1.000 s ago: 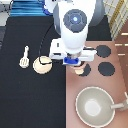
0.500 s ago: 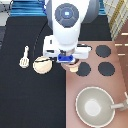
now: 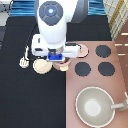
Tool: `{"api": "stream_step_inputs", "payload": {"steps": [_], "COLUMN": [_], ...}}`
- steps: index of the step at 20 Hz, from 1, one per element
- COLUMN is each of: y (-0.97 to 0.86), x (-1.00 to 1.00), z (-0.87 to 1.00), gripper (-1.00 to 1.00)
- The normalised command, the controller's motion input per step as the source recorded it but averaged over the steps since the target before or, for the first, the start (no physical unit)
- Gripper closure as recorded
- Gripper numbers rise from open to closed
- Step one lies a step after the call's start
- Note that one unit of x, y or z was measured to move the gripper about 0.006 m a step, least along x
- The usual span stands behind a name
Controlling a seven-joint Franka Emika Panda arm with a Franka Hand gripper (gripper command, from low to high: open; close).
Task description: Take the lid off the pot, put the pot on the plate, and use the tool to push the pot to the front of the table.
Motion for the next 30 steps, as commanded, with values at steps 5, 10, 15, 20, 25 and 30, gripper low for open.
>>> {"api": "stream_step_inputs", "payload": {"steps": [5, 10, 15, 20, 25, 30], "y": [-0.71, -0.66, -0.57, -0.54, -0.56, -0.12], "x": [-0.59, -0.71, -0.84, -0.91, -0.72, -0.05], "z": [-0.08, -0.21, -0.39, -0.68, -0.78, -0.50], "gripper": [1.00, 1.00, 1.00, 1.00, 1.00, 1.00]}}
